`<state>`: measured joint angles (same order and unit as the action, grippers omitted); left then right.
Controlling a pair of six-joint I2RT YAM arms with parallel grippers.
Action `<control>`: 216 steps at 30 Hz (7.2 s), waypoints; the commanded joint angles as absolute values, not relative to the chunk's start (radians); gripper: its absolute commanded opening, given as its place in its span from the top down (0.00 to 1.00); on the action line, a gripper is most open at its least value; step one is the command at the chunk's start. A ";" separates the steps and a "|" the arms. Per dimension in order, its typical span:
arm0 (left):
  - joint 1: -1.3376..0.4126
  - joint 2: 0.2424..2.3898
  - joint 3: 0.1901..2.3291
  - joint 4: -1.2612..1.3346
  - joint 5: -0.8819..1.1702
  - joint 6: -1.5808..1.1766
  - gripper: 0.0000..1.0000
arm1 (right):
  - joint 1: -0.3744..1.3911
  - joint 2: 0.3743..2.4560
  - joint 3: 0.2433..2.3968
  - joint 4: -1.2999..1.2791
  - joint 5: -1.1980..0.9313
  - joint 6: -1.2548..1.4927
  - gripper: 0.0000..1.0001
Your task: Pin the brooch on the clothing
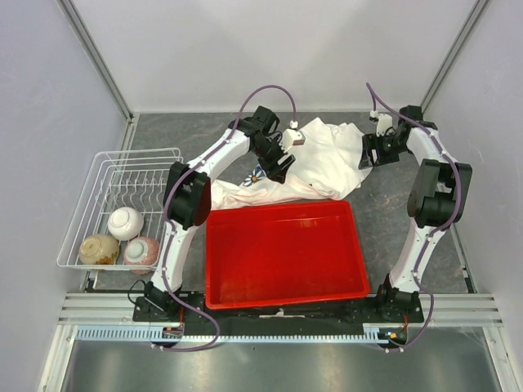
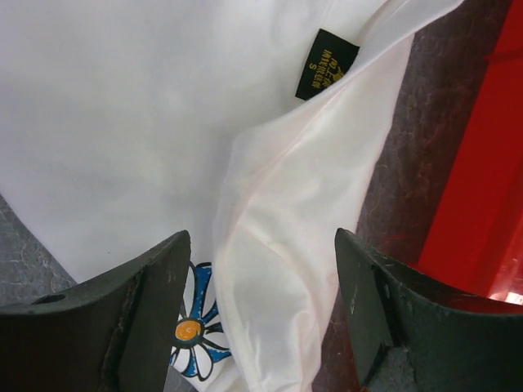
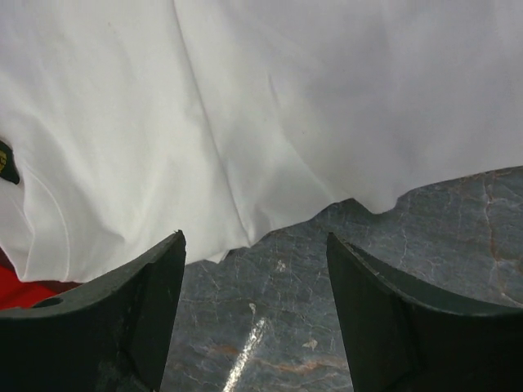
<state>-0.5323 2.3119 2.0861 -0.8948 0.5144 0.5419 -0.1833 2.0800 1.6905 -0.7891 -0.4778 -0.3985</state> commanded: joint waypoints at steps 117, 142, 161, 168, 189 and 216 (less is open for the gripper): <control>-0.250 1.985 2.106 -0.420 0.612 -0.049 0.98 | 0.295 2.040 1.626 -0.557 -0.387 -0.709 0.35; -0.249 1.987 2.077 -0.420 0.621 -0.037 0.98 | 0.230 2.122 1.721 -0.583 -0.406 -0.571 0.67; -0.249 1.948 2.031 -0.425 0.627 -0.020 0.98 | 0.136 2.075 1.825 -0.704 -0.618 -0.436 0.61; -0.249 1.945 2.022 -0.426 0.629 -0.017 0.98 | 0.160 2.181 1.838 -0.678 -0.595 -0.396 0.44; -0.245 1.941 2.014 -0.454 0.604 0.061 0.98 | 0.042 2.119 1.917 -0.635 -0.786 -0.224 1.00; -0.233 1.536 1.521 -0.183 0.854 0.159 0.22 | 0.179 1.325 1.322 0.311 -0.816 0.916 1.00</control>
<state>-0.2638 1.9240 1.7931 -0.4255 0.7231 0.1284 0.1181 1.3586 1.3231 0.2420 -0.9485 0.9165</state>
